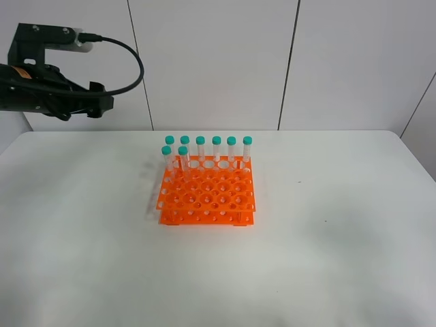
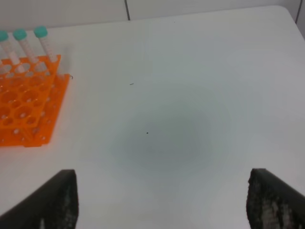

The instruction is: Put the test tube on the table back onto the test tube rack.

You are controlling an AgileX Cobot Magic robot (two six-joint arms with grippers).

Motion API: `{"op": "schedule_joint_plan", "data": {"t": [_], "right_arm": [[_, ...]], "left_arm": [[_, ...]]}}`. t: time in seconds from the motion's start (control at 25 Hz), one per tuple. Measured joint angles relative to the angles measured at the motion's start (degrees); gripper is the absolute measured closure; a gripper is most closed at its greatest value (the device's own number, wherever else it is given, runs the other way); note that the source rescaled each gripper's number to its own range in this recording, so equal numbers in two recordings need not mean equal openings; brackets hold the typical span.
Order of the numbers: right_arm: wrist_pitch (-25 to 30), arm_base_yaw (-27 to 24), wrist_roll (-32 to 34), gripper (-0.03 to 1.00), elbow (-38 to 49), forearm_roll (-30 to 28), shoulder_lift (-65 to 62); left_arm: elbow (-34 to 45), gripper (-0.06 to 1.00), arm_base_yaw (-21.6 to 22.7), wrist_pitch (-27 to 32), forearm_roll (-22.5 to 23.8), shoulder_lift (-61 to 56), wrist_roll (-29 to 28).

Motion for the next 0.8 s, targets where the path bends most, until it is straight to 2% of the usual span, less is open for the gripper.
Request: {"op": "schedule_joint_plan", "data": {"t": [0.12, 0.36, 0.64, 0.8], "right_arm": [[0.0, 0.0, 0.0, 0.04, 0.0, 0.0, 0.0], [0.0, 0.0, 0.0, 0.04, 0.0, 0.0, 0.0], [0.0, 0.0, 0.0, 0.04, 0.0, 0.0, 0.0], [0.0, 0.0, 0.0, 0.04, 0.0, 0.0, 0.0]], "left_arm": [[0.15, -0.05, 1.81, 3.65, 0.0, -2.28, 1.14], [3.83, -0.05, 3.94, 6.05, -0.05, -9.86, 3.98], [12.36, -0.05, 8.03, 6.63, -0.23, -24.41, 4.36], [17.75, -0.05, 9.53, 10.8, -2.03, -34.79, 4.36]]}}
